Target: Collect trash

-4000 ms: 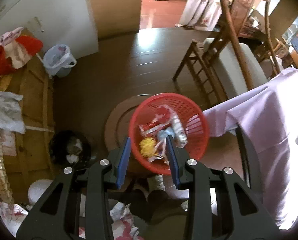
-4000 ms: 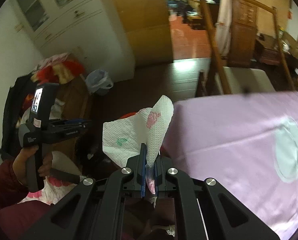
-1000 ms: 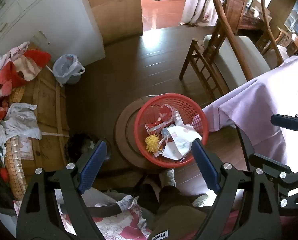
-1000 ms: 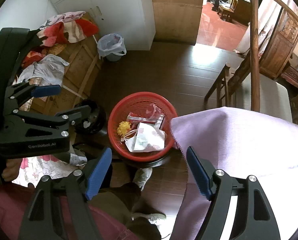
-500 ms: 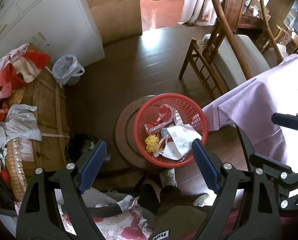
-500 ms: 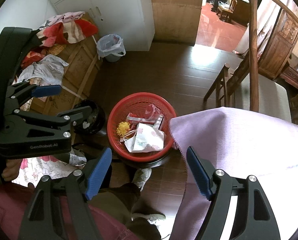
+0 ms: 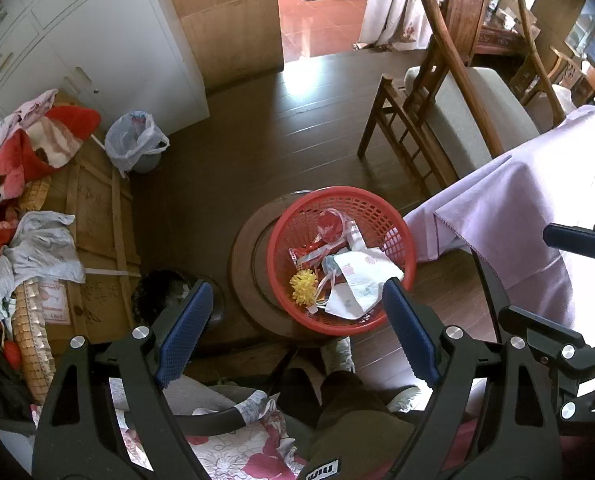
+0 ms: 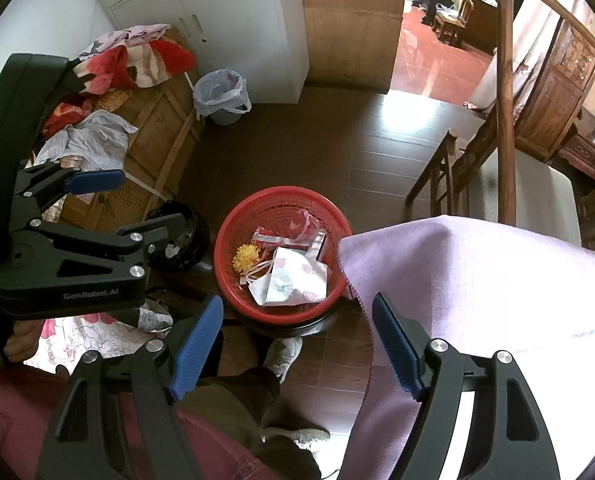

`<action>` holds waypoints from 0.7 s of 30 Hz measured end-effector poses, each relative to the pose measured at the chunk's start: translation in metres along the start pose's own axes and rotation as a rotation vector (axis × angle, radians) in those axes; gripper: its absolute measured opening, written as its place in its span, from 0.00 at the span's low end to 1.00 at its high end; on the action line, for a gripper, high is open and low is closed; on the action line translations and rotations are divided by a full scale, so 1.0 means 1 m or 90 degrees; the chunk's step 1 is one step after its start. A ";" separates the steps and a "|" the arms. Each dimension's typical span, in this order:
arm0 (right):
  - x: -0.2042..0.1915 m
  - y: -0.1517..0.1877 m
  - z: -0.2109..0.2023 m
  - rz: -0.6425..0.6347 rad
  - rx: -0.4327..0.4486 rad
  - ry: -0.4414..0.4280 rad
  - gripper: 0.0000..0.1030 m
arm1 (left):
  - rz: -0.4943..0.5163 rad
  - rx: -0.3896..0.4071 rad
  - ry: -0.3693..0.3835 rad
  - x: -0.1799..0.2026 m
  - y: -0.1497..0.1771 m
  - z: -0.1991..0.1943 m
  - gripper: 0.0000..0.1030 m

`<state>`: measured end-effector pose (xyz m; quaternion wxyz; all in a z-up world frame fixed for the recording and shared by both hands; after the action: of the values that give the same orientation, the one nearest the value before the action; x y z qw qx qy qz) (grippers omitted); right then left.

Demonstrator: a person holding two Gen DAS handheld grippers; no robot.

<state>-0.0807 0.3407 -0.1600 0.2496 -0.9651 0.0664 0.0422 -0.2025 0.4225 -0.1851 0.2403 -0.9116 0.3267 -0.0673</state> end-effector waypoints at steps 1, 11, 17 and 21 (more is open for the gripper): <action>-0.001 0.000 0.000 0.000 0.000 0.000 0.74 | 0.000 0.000 0.000 0.000 0.000 0.000 0.82; -0.001 0.001 0.000 0.001 0.000 0.000 0.74 | 0.000 -0.001 -0.001 0.001 0.001 0.000 0.82; 0.001 -0.002 0.000 0.003 0.000 0.000 0.74 | 0.000 -0.002 -0.002 0.001 0.001 0.000 0.82; 0.002 -0.003 0.000 0.002 0.000 0.000 0.74 | -0.001 -0.001 -0.002 0.002 0.001 0.000 0.82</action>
<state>-0.0783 0.3424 -0.1587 0.2499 -0.9649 0.0681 0.0430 -0.2015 0.4209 -0.1853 0.2398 -0.9122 0.3256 -0.0659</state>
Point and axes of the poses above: each gripper's, at about its wrist camera, not at the fingertips, and z roughly the way its jaws point, x to its right, y to its underside, the point moved 10 cm from there along z, roughly the way its jaws point, and after that the axes turned 11 degrees about x, right-handed, at the moved point
